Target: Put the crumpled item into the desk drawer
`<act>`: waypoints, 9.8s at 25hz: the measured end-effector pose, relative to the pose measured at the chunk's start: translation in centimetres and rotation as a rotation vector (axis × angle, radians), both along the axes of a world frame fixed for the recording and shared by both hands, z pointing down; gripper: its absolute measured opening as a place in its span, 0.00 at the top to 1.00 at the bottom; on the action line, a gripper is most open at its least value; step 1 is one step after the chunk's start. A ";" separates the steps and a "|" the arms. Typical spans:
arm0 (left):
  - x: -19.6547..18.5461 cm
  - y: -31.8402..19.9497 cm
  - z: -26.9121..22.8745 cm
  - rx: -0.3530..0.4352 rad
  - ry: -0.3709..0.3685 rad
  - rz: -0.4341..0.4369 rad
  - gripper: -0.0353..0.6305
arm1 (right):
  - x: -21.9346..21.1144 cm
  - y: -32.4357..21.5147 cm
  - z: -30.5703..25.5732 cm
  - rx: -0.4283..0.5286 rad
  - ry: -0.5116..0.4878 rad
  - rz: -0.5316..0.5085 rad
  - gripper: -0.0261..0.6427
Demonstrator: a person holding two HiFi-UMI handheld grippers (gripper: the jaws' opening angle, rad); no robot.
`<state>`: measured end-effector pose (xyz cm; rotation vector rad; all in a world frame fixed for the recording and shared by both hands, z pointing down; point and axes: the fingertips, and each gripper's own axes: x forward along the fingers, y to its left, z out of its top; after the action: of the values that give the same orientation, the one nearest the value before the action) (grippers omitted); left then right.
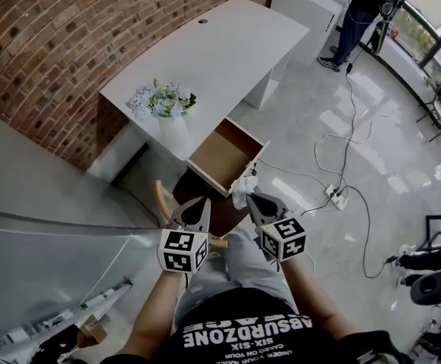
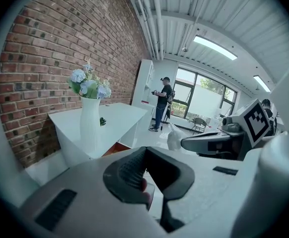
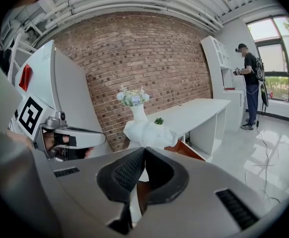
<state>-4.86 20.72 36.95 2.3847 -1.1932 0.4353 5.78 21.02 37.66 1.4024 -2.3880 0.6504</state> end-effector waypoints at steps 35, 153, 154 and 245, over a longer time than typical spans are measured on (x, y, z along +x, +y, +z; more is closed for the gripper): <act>2.2 -11.5 3.2 -0.087 -0.027 -0.044 0.95 | 2.3 -15.4 2.7 -0.054 0.027 -0.064 0.96; 1.3 -16.3 15.7 -0.295 -0.055 -0.146 0.95 | -1.2 -20.9 25.4 -0.401 0.299 -0.398 0.96; 1.3 -16.3 15.9 -0.295 -0.054 -0.146 0.95 | -1.3 -20.9 25.5 -0.403 0.300 -0.400 0.96; 0.5 -19.4 23.0 -0.373 -0.038 -0.188 0.95 | -4.4 -23.2 37.5 -0.481 0.615 -0.771 0.96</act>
<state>-4.37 1.31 59.98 1.9386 -1.2186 0.5854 1.41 -2.19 75.19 0.3396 -1.8647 0.4379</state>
